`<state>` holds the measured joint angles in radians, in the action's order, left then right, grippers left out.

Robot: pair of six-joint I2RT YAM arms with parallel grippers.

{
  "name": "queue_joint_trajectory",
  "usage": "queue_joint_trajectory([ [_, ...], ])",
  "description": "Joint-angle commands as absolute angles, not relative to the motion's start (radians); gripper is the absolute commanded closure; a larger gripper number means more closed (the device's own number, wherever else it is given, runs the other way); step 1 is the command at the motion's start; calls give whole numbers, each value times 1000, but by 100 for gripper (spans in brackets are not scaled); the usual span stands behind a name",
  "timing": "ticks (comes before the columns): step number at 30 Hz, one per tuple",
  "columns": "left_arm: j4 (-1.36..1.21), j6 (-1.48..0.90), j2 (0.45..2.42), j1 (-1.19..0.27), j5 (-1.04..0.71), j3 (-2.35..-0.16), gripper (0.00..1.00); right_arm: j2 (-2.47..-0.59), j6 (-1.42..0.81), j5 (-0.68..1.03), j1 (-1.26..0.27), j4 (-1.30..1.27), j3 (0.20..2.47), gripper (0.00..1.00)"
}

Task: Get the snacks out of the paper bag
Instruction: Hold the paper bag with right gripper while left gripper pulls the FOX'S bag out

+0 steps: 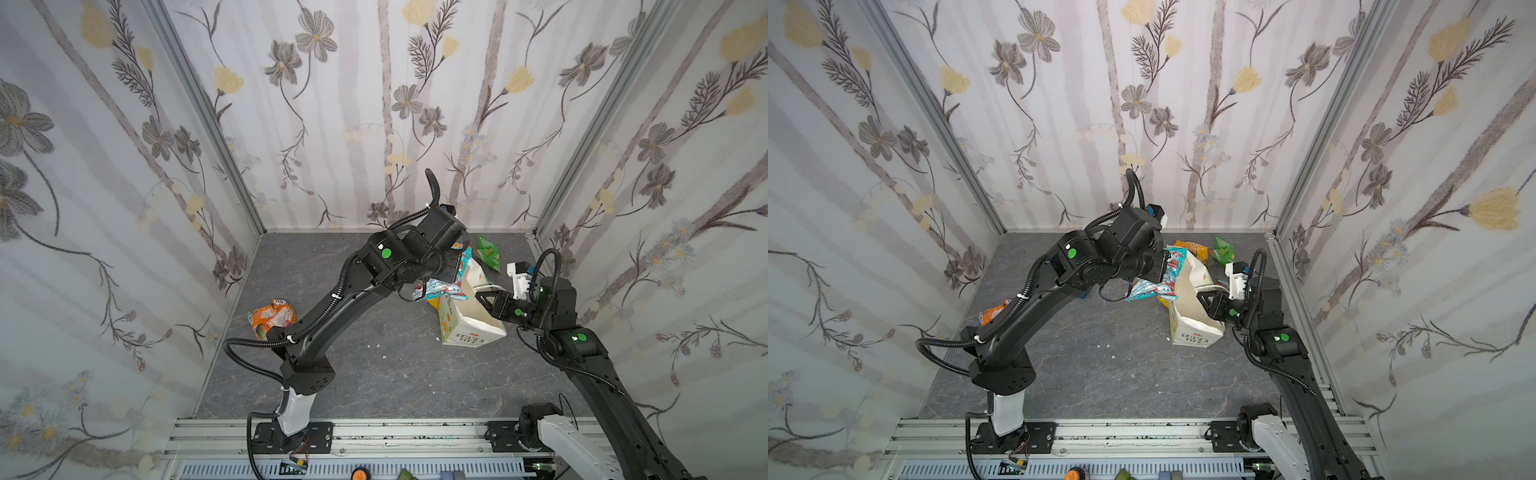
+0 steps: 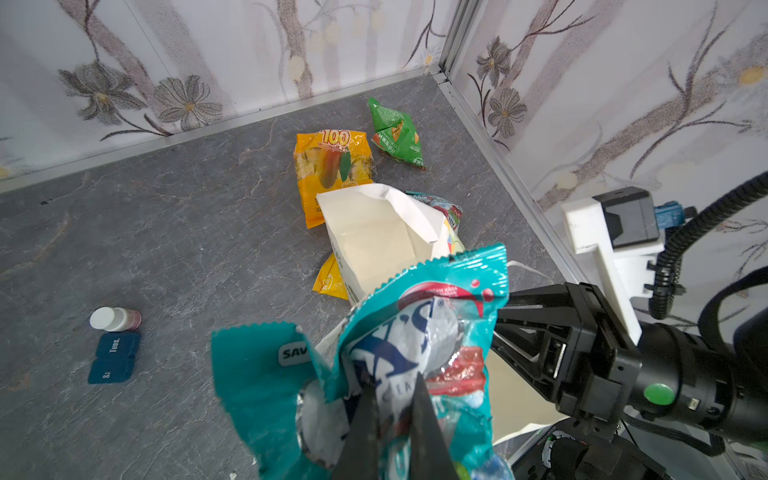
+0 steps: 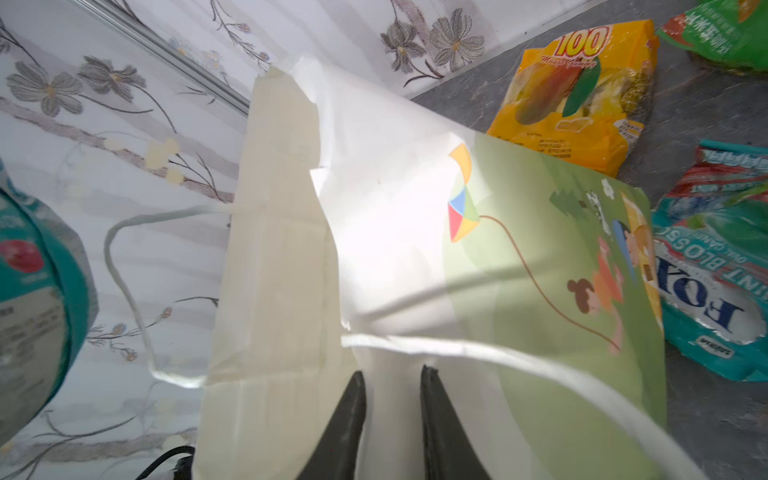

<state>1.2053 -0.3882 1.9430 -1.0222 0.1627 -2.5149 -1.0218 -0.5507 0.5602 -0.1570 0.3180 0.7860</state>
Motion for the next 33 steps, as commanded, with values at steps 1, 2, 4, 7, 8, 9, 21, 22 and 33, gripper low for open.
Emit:
queue_joint_trajectory([
  [1,1214,-382,1918,-1027,203,-2523,100,-1027,-597,660,-158,262,783,88],
  [2,1213,-381,1910,-1028,208,-2523,100,-1029,-600,663,-158,262,784,90],
  [4,1217,-379,1899,-1031,219,-2523,100,-1033,-601,670,-158,268,794,92],
  [7,1224,-374,1884,-1032,236,-2523,100,-1029,-621,681,-158,256,803,100],
  [8,1226,-374,1881,-1032,242,-2522,100,-1027,-630,684,-158,248,806,100],
  [9,1230,-374,1879,-1032,245,-2523,100,-1027,-637,684,-157,242,809,100],
  [21,1233,-379,1855,-1042,247,-2522,100,-1097,-909,862,-155,-61,805,100],
  [22,1237,-379,1853,-1042,249,-2523,100,-1099,-916,863,-156,-66,812,100],
  [33,1268,-353,1722,-1051,346,-2514,100,-1023,-1015,721,-304,-90,875,100],
])
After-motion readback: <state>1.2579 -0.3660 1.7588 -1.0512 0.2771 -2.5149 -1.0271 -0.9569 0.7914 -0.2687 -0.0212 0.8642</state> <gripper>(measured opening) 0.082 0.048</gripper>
